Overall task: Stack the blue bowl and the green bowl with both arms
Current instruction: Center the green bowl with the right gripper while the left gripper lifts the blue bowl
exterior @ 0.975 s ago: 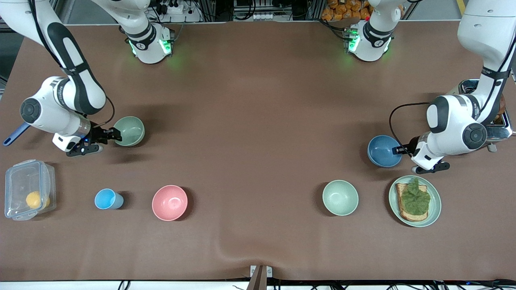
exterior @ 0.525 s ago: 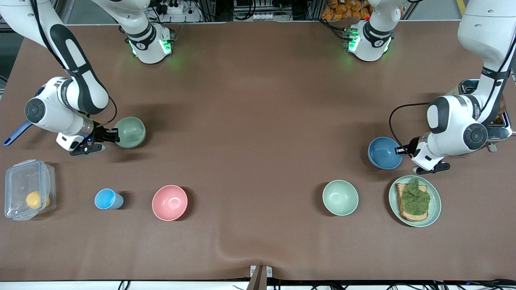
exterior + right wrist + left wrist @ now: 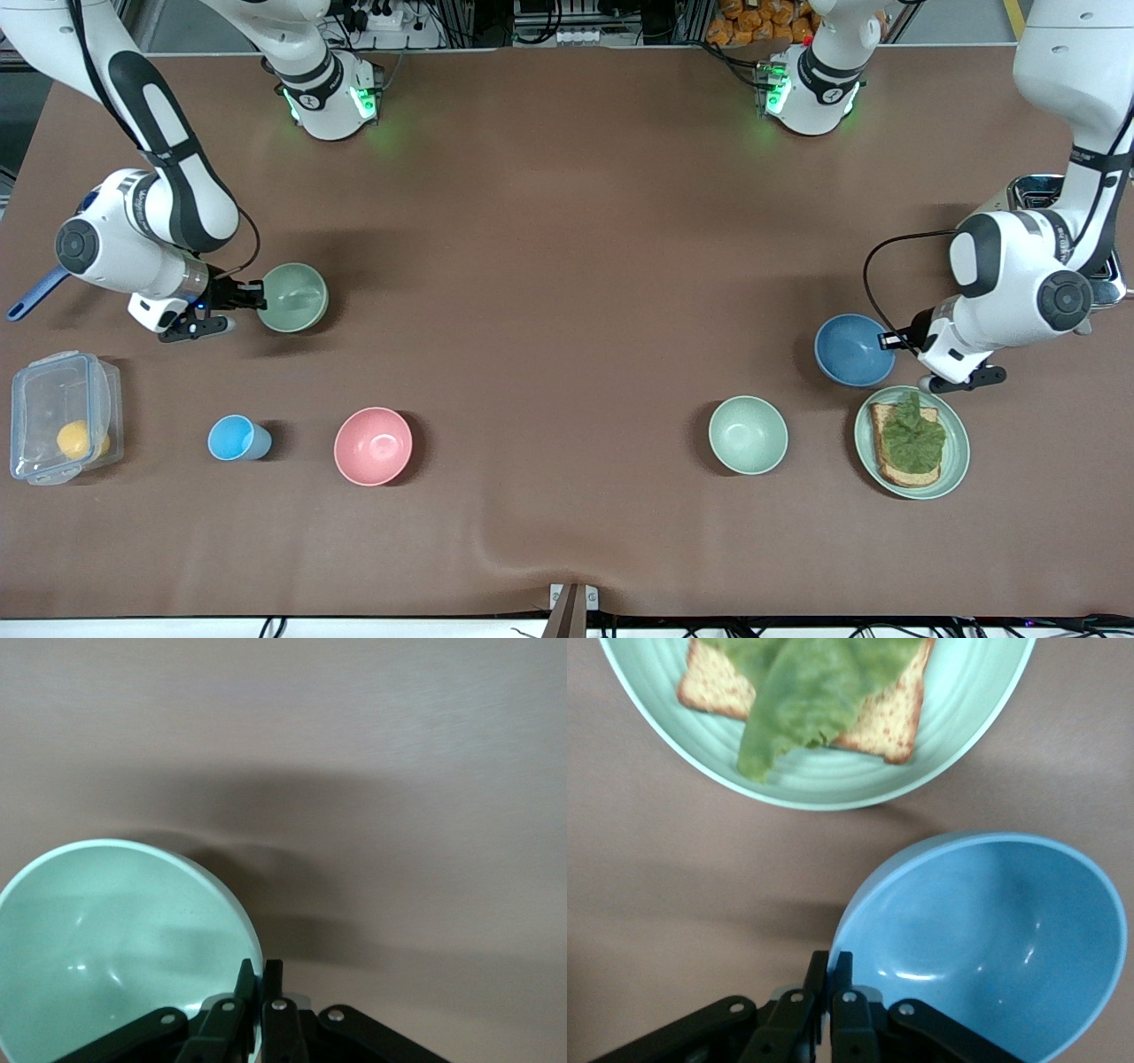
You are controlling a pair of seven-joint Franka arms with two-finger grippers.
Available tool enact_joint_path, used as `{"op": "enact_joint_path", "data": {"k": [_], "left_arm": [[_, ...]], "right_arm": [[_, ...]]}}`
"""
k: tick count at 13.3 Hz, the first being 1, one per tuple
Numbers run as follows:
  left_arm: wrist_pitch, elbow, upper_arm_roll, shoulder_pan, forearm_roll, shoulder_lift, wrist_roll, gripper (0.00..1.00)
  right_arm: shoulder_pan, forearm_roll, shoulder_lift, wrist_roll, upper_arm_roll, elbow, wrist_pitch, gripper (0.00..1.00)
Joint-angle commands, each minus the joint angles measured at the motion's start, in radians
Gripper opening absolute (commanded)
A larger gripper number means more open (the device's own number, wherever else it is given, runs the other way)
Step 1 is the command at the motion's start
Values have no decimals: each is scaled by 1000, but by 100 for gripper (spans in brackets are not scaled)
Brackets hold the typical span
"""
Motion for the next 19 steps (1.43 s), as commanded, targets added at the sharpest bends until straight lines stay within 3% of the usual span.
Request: {"op": "enact_joint_path", "data": {"k": [1,4,7,10,14,19], "left_arm": [[-95,58,-11,5,-12,-42,35,0],[-155,113,-15,-2,-12,-65,51,0],[-167,136,-45,-4,-12,-100,65,0],[-225,193,-76,-4,-12,-105,68,0],[-334,292,-120,-8,-17,-106,45,0],[-365,305,-174,-7,-17,-116,-33,0]], "right_arm": [[14,84,-58,16,15,52,-131,0],[88,86,-91,193,15,103,-221,0],[181,89,-125,368,18,104,-221,0],[348,132,-142,615,20,118,-208,0],[558,140,-128,928,18,124,-93,0],[767,138,-61,1223,17,138,96,0]]}}
